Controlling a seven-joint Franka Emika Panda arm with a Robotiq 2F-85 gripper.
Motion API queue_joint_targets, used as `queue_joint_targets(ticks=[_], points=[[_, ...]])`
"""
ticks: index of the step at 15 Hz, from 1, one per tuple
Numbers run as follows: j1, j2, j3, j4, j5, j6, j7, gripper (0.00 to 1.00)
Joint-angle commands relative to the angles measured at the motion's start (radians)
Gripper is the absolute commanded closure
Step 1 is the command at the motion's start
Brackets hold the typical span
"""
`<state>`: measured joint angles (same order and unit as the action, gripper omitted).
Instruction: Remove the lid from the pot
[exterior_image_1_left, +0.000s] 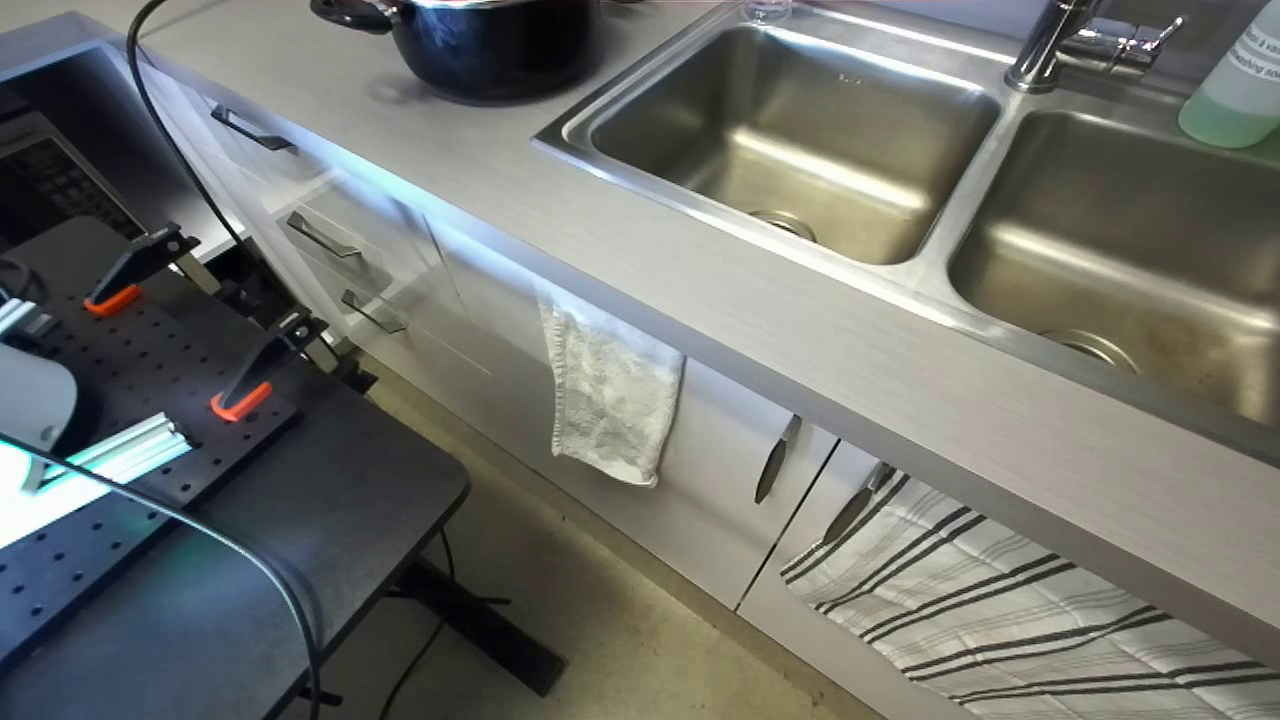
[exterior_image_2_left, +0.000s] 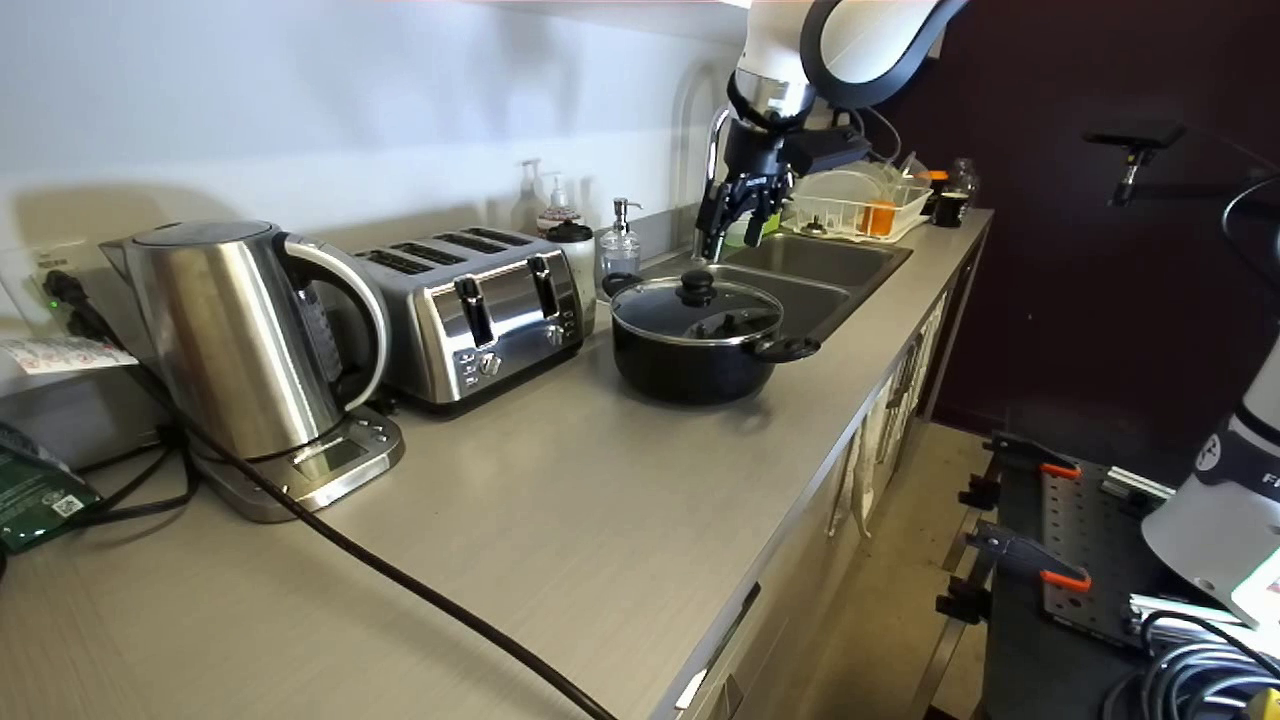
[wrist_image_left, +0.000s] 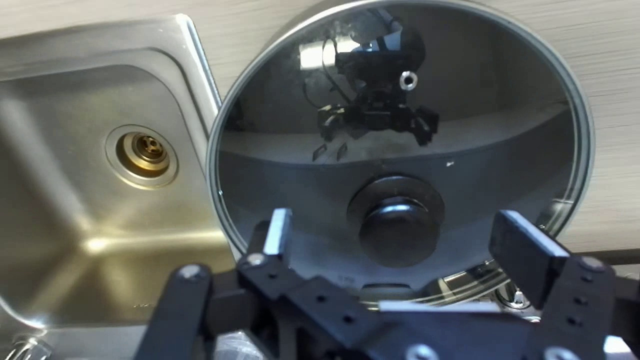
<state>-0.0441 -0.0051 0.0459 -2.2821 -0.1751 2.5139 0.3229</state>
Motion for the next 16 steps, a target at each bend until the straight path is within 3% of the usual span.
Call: queue_joint_targets(ticks=[1, 14, 15, 16], points=[[0.015, 0.075, -0.025, 0.055, -0.061, 0.044, 0.059, 0.0], [0.085, 0.208, -0.082, 0.139, -0.107, 0.078, 0.092, 0.0], [0.088, 0.211, -0.084, 0.142, -0.105, 0.08, 0.091, 0.25], [0.092, 0.213, -0.086, 0.144, -0.104, 0.081, 0.089, 0.26]])
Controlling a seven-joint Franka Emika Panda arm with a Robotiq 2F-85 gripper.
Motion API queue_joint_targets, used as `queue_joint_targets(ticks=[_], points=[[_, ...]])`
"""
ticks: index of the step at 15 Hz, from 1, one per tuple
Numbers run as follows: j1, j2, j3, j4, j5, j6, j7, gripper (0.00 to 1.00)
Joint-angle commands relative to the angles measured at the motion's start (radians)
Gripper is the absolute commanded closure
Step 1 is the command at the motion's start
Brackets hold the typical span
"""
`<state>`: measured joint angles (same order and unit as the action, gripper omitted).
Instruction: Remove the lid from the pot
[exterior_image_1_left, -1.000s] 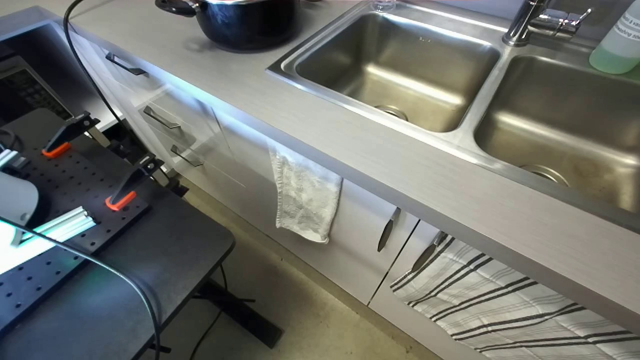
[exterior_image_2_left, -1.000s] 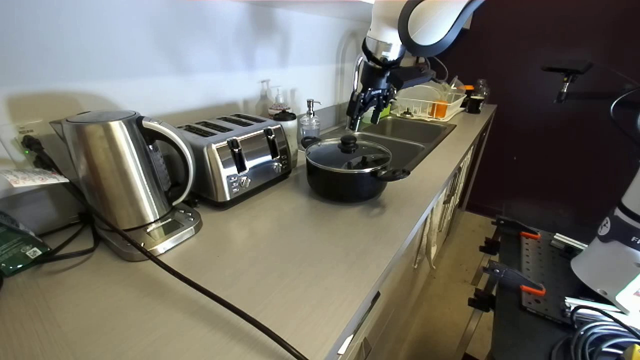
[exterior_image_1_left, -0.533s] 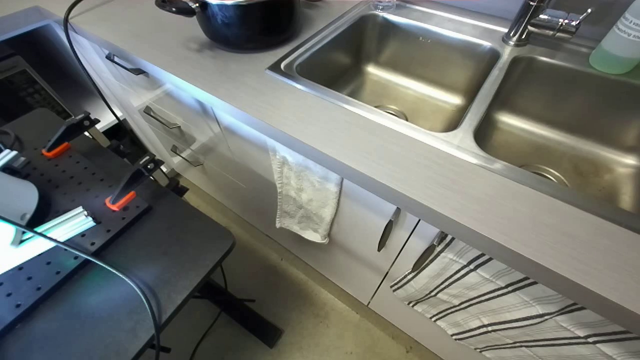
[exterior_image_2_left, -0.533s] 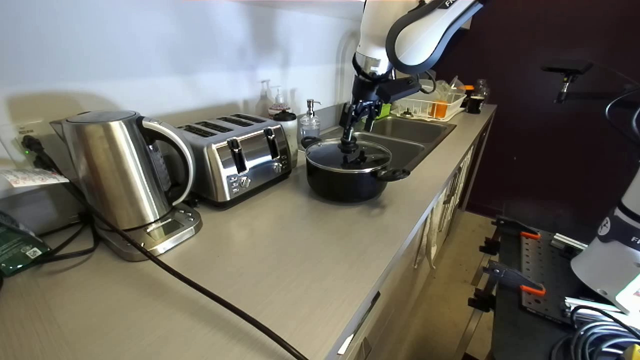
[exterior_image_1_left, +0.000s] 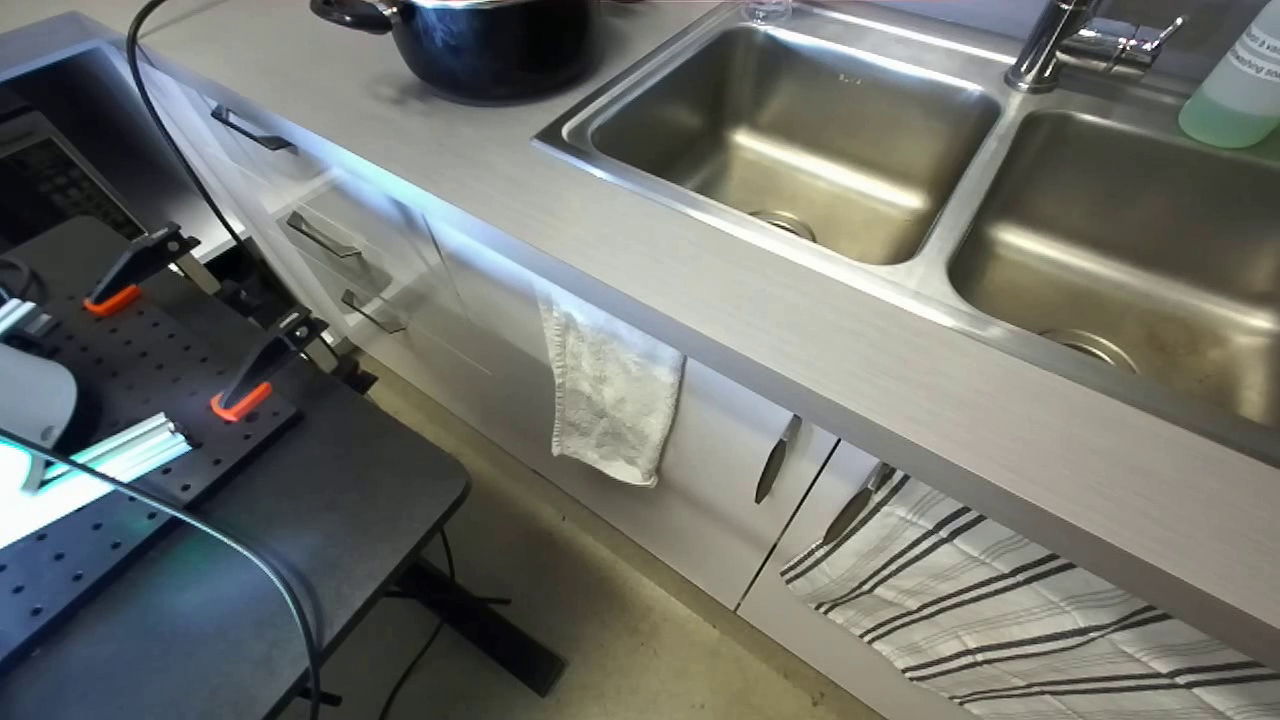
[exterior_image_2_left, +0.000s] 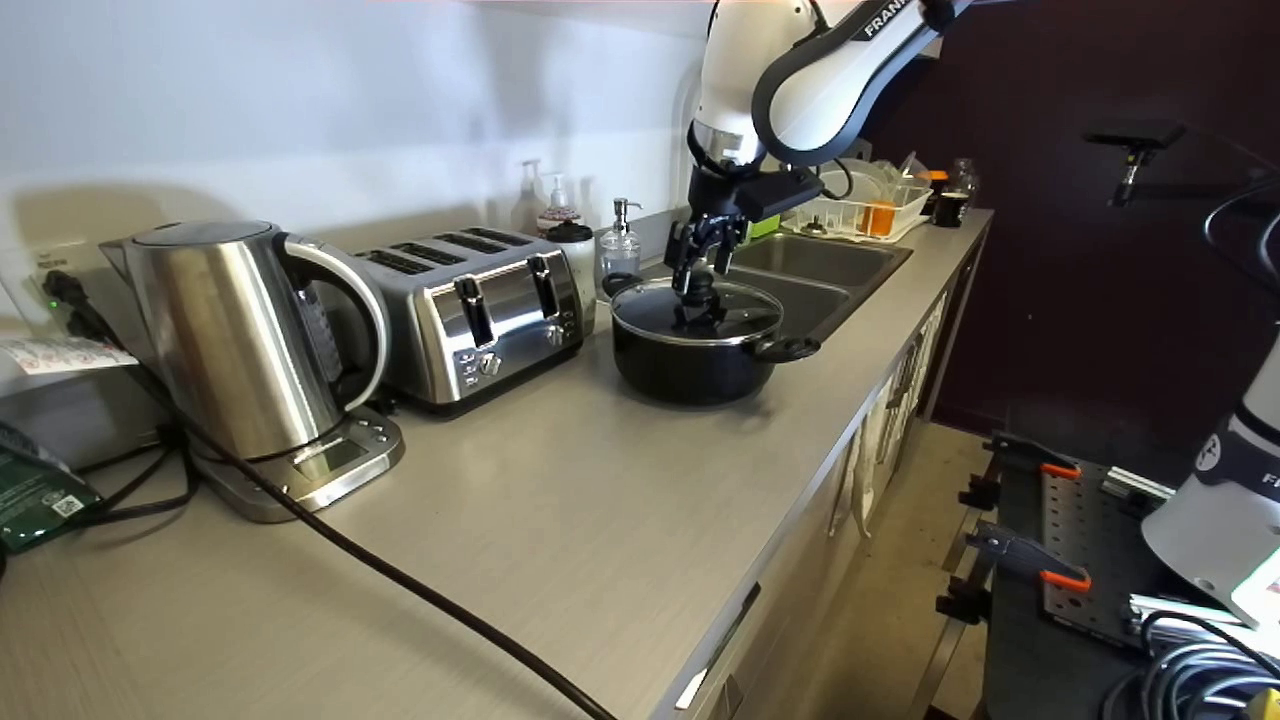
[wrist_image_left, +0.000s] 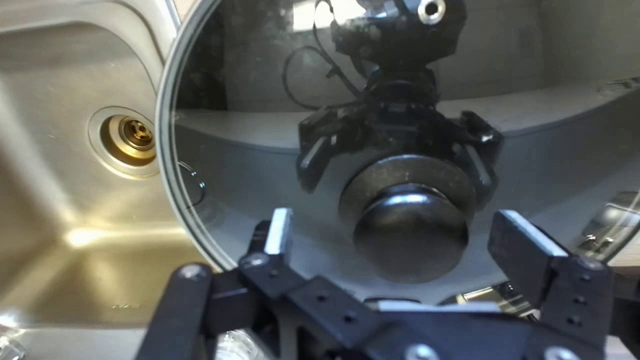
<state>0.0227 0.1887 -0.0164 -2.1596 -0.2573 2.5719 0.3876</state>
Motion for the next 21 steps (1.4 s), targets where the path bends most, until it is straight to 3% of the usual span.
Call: queue_joint_targets(ticks=[1, 5, 7, 21], points=[[0.028, 0.02, -0.026, 0.022, -0.021, 0.024, 0.024, 0.32], [0.035, 0.019, -0.029, 0.025, -0.017, 0.029, 0.02, 0.63], [0.035, 0.017, -0.031, 0.027, -0.014, 0.03, 0.019, 0.73], [0.04, -0.276, 0.049, -0.169, 0.052, 0.095, -0.098, 0.75]])
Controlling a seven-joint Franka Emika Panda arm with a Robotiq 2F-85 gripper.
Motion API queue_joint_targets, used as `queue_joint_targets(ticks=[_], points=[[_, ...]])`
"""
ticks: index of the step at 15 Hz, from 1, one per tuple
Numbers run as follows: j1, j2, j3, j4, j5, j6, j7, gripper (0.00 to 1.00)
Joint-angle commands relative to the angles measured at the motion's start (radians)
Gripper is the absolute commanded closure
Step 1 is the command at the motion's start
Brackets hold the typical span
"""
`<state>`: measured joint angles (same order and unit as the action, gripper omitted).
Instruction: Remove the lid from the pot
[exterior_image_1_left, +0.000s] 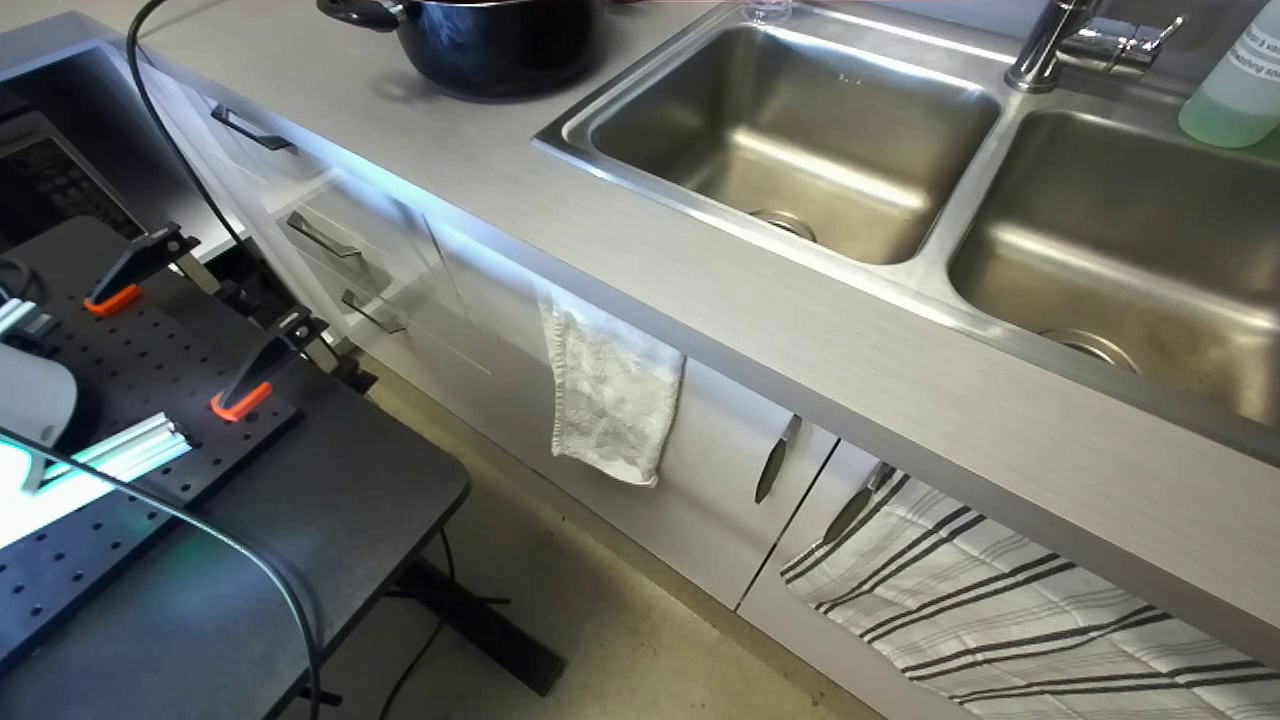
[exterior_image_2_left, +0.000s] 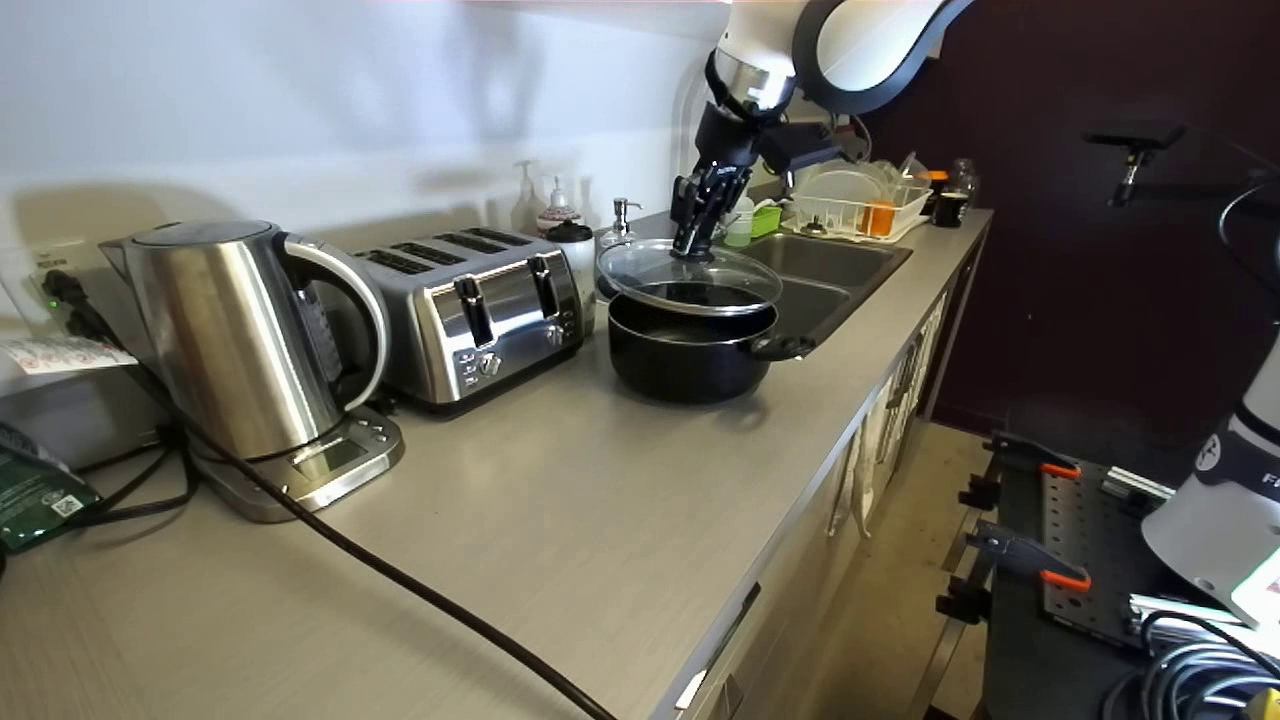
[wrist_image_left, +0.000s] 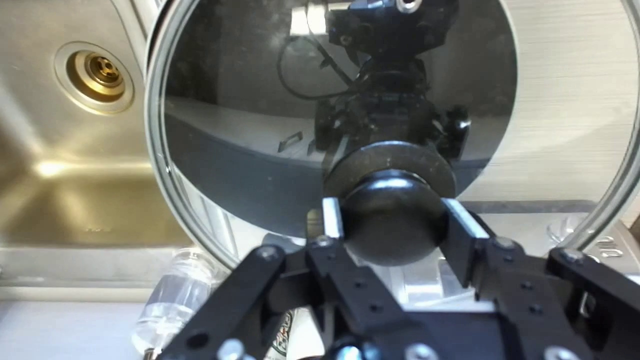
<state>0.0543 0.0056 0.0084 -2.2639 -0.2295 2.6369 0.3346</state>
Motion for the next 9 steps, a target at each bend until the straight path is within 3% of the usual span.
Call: queue_joint_targets(ticks=[1, 9], points=[[0.018, -0.106, 0.042, -0.074, 0.017, 0.024, -0.049, 0.75], [0.135, -0.104, 0.214, -0.123, -0.013, 0.012, -0.078, 0.75]])
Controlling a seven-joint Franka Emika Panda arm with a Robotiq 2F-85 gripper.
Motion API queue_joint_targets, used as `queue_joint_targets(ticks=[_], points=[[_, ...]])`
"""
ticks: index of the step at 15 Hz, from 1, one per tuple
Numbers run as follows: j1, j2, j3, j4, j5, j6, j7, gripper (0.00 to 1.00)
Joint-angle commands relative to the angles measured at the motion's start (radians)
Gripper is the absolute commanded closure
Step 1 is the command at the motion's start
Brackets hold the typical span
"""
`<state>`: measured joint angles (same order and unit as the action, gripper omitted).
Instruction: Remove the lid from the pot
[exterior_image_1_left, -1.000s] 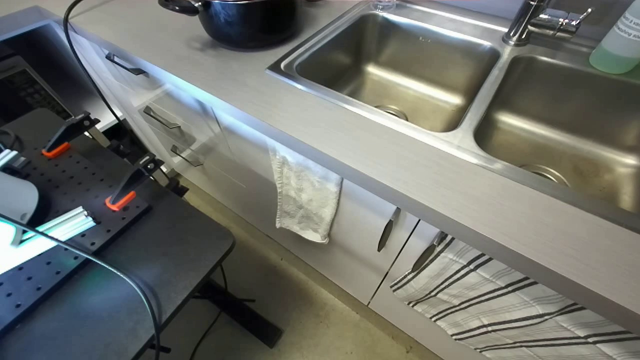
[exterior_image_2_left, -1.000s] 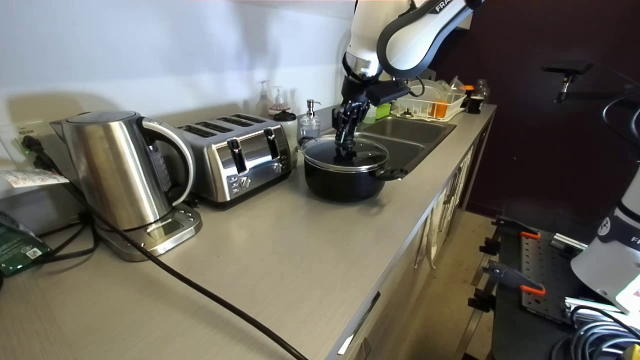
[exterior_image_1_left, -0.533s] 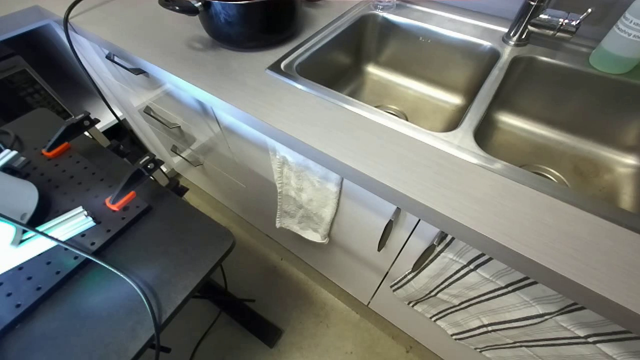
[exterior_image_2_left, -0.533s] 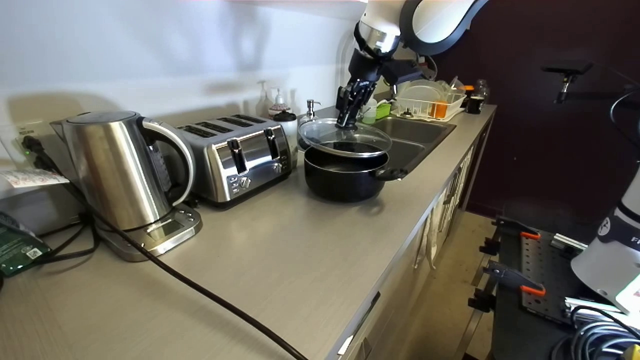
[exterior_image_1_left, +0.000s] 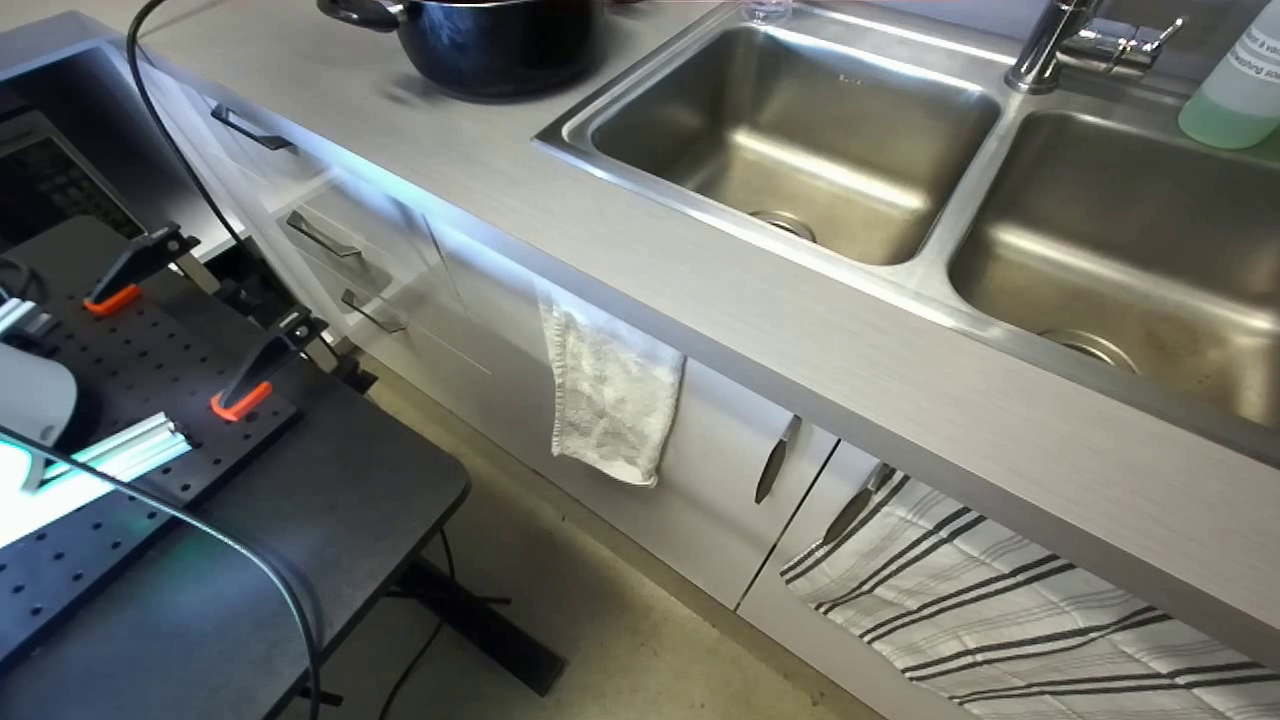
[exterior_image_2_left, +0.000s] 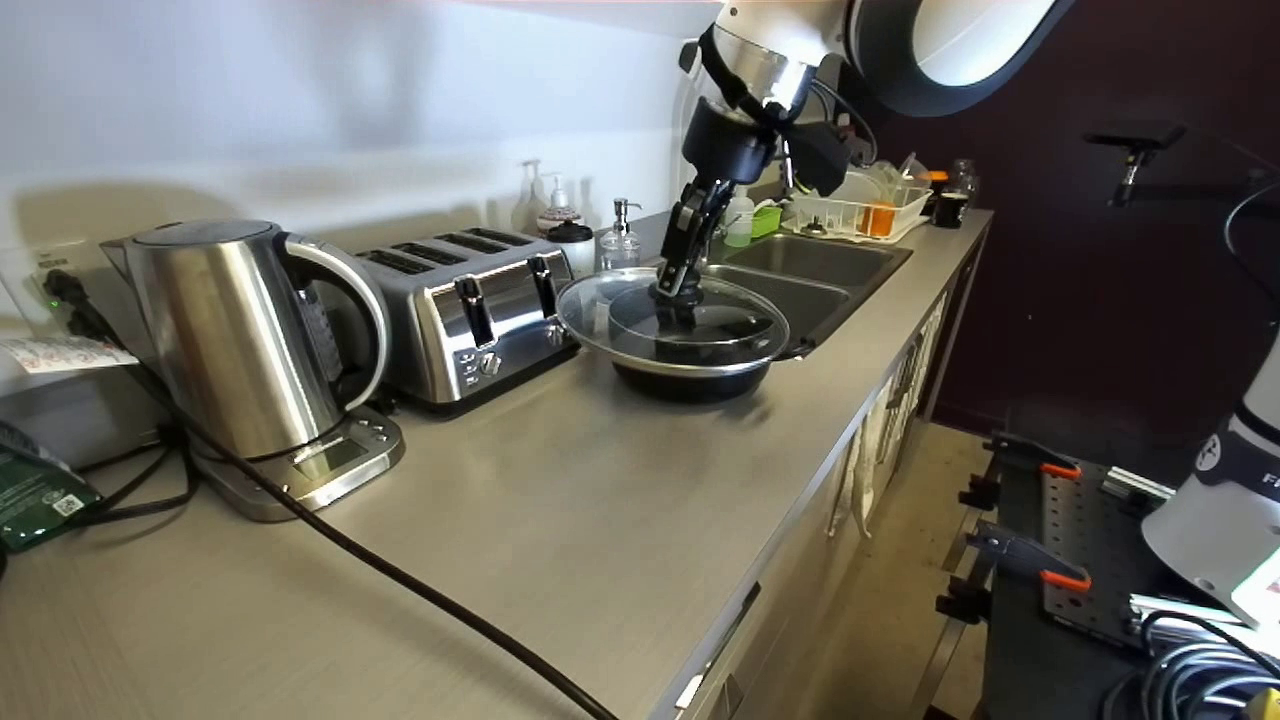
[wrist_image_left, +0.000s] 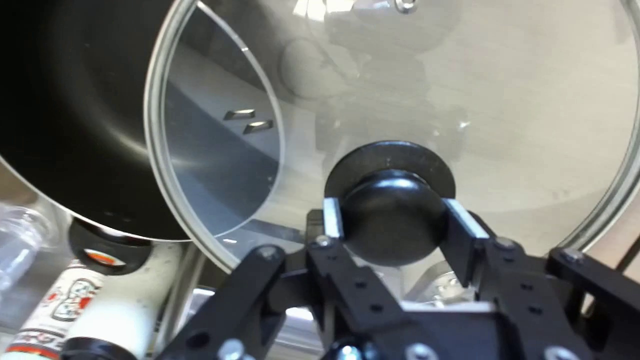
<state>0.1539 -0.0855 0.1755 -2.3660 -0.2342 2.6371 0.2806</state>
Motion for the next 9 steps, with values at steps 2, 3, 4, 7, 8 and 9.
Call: queue_joint_targets(ticks=[2, 3, 4, 7, 8, 9], points=[[0.064, 0.022, 0.084, -0.02, -0.025, 0.013, -0.012, 0.75], [0.075, 0.037, 0.096, -0.016, -0.03, 0.009, -0.01, 0.75], [0.083, 0.06, 0.106, -0.012, -0.047, 0.018, -0.001, 0.75], [0.1, 0.135, 0.107, 0.012, -0.06, 0.011, 0.005, 0.75], [0.104, 0.158, 0.101, 0.018, -0.068, 0.013, 0.013, 0.75], [0.106, 0.183, 0.094, 0.026, -0.074, 0.019, 0.016, 0.75]])
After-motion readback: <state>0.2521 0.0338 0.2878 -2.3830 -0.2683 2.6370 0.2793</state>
